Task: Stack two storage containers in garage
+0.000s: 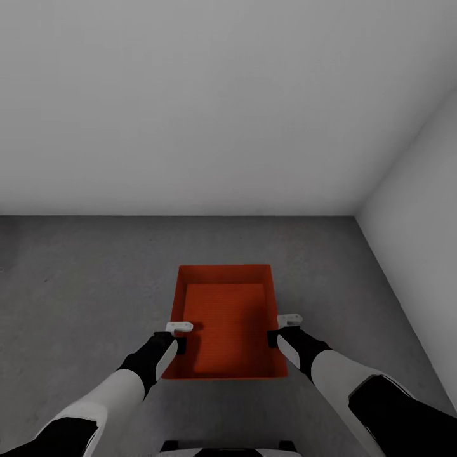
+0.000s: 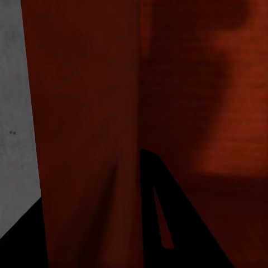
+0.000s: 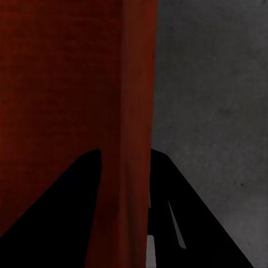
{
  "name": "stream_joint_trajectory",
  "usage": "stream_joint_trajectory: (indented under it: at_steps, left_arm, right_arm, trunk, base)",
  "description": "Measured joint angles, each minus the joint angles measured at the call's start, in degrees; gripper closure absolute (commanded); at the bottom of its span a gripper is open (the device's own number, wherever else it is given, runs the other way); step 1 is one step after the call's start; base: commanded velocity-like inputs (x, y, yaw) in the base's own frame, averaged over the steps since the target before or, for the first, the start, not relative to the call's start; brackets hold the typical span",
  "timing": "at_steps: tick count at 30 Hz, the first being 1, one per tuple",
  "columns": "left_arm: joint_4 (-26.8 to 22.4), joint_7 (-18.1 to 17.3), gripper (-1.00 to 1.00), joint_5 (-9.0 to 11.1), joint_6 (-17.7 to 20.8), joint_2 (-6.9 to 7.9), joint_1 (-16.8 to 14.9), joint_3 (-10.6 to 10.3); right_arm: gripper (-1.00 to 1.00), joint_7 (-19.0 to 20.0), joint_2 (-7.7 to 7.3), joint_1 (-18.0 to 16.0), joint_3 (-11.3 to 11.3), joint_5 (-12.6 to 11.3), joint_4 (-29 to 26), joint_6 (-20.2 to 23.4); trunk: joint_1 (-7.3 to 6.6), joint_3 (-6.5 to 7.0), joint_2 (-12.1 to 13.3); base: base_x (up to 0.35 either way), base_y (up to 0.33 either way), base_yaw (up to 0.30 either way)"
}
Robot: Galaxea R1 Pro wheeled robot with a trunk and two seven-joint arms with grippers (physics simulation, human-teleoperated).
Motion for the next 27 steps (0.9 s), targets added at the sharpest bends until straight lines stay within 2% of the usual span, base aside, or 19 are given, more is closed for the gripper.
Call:
stream_joint_trajectory:
  at_steps: [11, 27]
  left_arm:
    - [0.01, 0.00, 1.00, 0.05, -0.06, 0.02, 0.00, -0.03]
    - [0.01, 0.00, 1.00, 0.00, -0.06, 0.00, -0.01, 0.00]
  right_arm:
    - [1.00, 0.00, 0.01, 0.00, -0.04, 0.03, 0.01, -0.09]
    - [1.00, 0.00, 0.00, 0.00, 0.00, -0.02, 0.00, -0.09]
  trunk:
    - [0.00, -0.87, 0.00]
    - [0.00, -0.95, -0.01]
  base:
    - [0.000, 0.000, 0.075]
    - [0.000, 0.000, 0.003]
